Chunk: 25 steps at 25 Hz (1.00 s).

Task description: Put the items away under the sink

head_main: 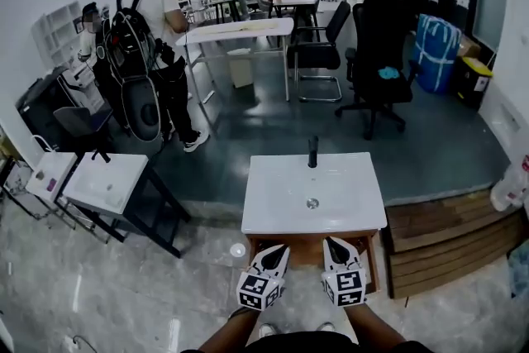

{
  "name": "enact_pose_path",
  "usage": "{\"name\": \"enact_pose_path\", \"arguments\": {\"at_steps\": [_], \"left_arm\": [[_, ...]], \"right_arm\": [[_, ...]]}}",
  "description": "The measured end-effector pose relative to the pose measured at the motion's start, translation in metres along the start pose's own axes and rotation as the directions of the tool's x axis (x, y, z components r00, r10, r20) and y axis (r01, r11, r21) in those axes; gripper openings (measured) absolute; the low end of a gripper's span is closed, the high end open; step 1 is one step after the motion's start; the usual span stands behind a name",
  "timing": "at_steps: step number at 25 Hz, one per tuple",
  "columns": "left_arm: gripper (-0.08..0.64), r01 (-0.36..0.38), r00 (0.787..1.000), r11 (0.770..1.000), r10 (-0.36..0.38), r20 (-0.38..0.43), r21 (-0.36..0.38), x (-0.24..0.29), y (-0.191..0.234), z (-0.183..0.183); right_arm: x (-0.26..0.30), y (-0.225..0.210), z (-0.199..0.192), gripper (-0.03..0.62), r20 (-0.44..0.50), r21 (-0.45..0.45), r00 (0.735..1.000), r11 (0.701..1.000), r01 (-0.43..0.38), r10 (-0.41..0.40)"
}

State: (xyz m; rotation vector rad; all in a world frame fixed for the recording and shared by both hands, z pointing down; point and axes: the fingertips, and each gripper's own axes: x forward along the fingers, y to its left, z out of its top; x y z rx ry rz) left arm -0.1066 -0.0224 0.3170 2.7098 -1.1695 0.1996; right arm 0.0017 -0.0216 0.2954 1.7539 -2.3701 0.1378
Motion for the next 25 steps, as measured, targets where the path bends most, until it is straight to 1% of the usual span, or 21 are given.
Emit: {"name": "enact_pose_path", "arguments": {"at_steps": [3, 7, 11, 16, 20, 25], "left_arm": [[0.018, -0.016, 0.999, 1.0, 0.016, 0.03, -0.001, -0.012, 0.004, 0.012], [0.019, -0.034, 0.998, 0.999, 0.033, 0.05, 0.022, -0.022, 0.007, 0.023], [0.019, -0.045, 0.997, 0.999, 0.043, 0.065, 0.03, -0.029, 0.007, 0.029], [0.018, -0.042, 0.997, 0.998, 0.039, 0.072, 0.037, -0.034, 0.001, 0.032], [0.018, -0.041, 0.996, 0.998, 0.037, 0.08, 0.052, -0.034, -0.004, 0.034], [0.019, -0.043, 0.995, 0.997, 0.038, 0.091, 0.057, -0.027, 0.001, 0.034]], "right_arm": [[-0.005, 0.009, 0.014, 0.018, 0.037, -0.006, 0.999, 1.0, 0.002, -0.002], [-0.01, 0.011, 0.022, 0.018, 0.061, -0.01, 0.998, 1.0, 0.014, -0.013], [-0.013, 0.008, 0.028, 0.018, 0.078, -0.015, 0.997, 1.0, 0.021, -0.02], [-0.019, 0.011, 0.037, 0.018, 0.1, -0.025, 0.995, 0.999, 0.025, -0.022], [-0.021, 0.011, 0.038, 0.018, 0.104, -0.032, 0.994, 0.999, 0.026, -0.022], [-0.016, 0.007, 0.032, 0.018, 0.108, -0.038, 0.994, 0.999, 0.028, -0.024]]}}
